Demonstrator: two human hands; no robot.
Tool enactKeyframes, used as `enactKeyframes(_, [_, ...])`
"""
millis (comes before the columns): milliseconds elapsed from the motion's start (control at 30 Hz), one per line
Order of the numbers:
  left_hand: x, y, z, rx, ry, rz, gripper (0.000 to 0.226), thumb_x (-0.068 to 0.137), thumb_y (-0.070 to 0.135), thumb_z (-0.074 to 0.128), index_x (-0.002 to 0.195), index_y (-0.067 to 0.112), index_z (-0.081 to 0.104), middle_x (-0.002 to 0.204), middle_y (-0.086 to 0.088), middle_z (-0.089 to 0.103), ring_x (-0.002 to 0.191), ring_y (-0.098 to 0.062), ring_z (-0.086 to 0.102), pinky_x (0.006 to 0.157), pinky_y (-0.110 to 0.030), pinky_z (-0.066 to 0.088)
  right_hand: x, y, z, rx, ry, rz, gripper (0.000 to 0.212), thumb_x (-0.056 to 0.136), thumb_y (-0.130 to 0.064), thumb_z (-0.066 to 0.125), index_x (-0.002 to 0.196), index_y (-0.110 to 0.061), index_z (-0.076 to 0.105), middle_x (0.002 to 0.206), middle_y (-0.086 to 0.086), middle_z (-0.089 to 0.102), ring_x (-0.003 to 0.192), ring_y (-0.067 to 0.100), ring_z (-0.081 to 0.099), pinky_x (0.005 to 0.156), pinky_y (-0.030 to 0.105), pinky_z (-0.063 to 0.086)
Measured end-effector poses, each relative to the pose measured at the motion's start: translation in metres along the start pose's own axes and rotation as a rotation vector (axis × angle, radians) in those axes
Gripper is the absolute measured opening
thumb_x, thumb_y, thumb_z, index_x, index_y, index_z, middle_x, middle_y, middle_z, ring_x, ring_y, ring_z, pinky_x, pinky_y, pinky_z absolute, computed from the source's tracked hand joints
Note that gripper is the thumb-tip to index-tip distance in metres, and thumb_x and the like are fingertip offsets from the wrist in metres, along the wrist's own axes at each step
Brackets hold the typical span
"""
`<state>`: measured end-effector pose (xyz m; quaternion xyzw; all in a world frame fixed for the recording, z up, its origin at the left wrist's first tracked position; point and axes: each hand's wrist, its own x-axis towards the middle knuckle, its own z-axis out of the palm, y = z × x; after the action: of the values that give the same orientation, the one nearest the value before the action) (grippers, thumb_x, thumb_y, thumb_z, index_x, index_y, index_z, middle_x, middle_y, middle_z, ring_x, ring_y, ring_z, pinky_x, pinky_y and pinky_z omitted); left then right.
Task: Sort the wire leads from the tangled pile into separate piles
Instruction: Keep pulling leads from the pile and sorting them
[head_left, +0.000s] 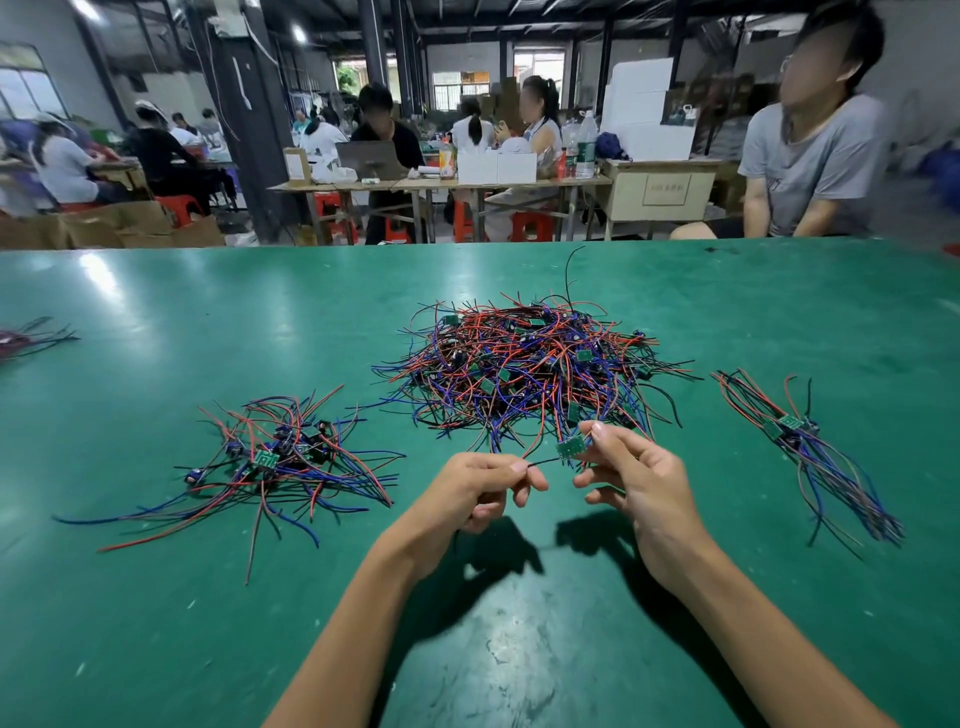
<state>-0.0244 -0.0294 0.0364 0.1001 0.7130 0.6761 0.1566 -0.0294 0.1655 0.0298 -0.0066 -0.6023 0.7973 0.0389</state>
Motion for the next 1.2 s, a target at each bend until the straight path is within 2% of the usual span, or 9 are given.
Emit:
enactKeyframes(133, [0.003,0.001,0.0,-0.04,0.167,0.114,0.031,0.102,0.019,0.051,0.082,0.02,0.075,0.068,0.008,0.057,0.046,-0.004,0.028,0.042,-0.014,0.016,0.001,0.0,-0.003,-0.105,-0.056,-0.058,0.017,0.099,-0.028,0.061,0.093,-0.024,0.076,0.088,0.006,0.078,0.059,0.014,0.067,0.049,0.02,0.051])
enactKeyframes(267, [-0.002,0.008,-0.024,0.087,0.762,0.467,0.03,0.104,0.014,0.05,0.086,0.019,0.073,0.072,0.012,0.063,0.059,0.003,0.048,0.055,-0.011,0.037,0.007,-0.003,-0.019,-0.539,0.052,-0.364,0.011,0.097,-0.033,0.065,0.091,-0.032,0.073,0.073,-0.007,0.076,0.059,0.013,0.067,0.055,0.022,0.05])
enactKeyframes(333, [-0.012,0.009,-0.049,0.185,1.04,0.523,0.029,0.105,0.017,0.048,0.089,0.023,0.072,0.078,0.007,0.066,0.071,-0.004,0.057,0.066,-0.023,0.042,0.011,-0.007,-0.033,-0.835,0.209,-0.433,0.011,0.089,-0.044,0.07,0.082,-0.036,0.07,0.063,-0.012,0.07,0.058,0.009,0.065,0.059,0.028,0.051])
enactKeyframes(400, [-0.023,0.004,-0.075,0.3,1.308,0.409,0.028,0.104,0.023,0.046,0.095,0.025,0.073,0.087,-0.002,0.071,0.08,-0.019,0.063,0.069,-0.03,0.042,0.013,-0.011,-0.048,-1.114,0.301,-0.337,0.022,0.08,-0.057,0.073,0.076,-0.036,0.066,0.063,-0.013,0.065,0.066,0.012,0.065,0.063,0.029,0.048])
enactKeyframes(533, [-0.033,-0.016,-0.097,0.584,1.611,-0.178,0.037,0.099,0.031,0.046,0.098,0.011,0.077,0.099,-0.024,0.069,0.107,-0.038,0.052,0.093,-0.047,0.034,0.016,-0.01,-0.059,-1.468,0.195,0.047,0.04,0.072,-0.076,0.066,0.077,-0.036,0.062,0.084,-0.012,0.065,0.093,0.022,0.064,0.073,0.03,0.04])
enactKeyframes(667, [-0.031,-0.018,-0.091,0.656,1.628,-0.348,0.049,0.097,0.043,0.044,0.106,0.003,0.07,0.12,-0.027,0.052,0.12,-0.036,0.037,0.1,-0.05,0.021,0.017,-0.012,-0.057,-1.447,0.123,0.06,0.018,0.086,-0.051,0.067,0.077,-0.035,0.065,0.09,-0.008,0.071,0.094,0.025,0.065,0.076,0.032,0.048])
enactKeyframes(867, [-0.023,-0.011,-0.076,0.644,1.723,-0.014,0.047,0.086,0.037,0.06,0.118,0.007,0.045,0.128,-0.023,0.044,0.121,-0.042,0.038,0.091,-0.046,0.027,0.016,-0.015,-0.066,-1.467,0.319,0.042,0.036,0.082,-0.063,0.068,0.1,-0.033,0.064,0.104,0.001,0.07,0.104,0.032,0.064,0.075,0.034,0.043])
enactKeyframes(1100, [0.003,-0.013,-0.011,0.95,1.036,0.406,0.016,0.091,0.022,0.063,0.106,0.017,0.062,0.108,-0.003,0.059,0.101,-0.025,0.046,0.092,-0.037,0.035,0.022,-0.005,-0.06,-1.353,0.283,0.024,0.034,0.085,-0.05,0.072,0.101,-0.021,0.065,0.101,0.01,0.068,0.105,0.037,0.062,0.084,0.039,0.048])
enactKeyframes(1200, [0.005,-0.018,0.011,0.961,0.85,0.424,0.011,0.092,0.02,0.062,0.103,0.018,0.063,0.105,0.001,0.059,0.101,-0.022,0.05,0.089,-0.037,0.04,0.022,-0.003,-0.061,-1.448,0.295,0.071,0.04,0.086,-0.054,0.067,0.071,-0.018,0.071,0.087,0.017,0.067,0.092,0.041,0.063,0.072,0.036,0.048])
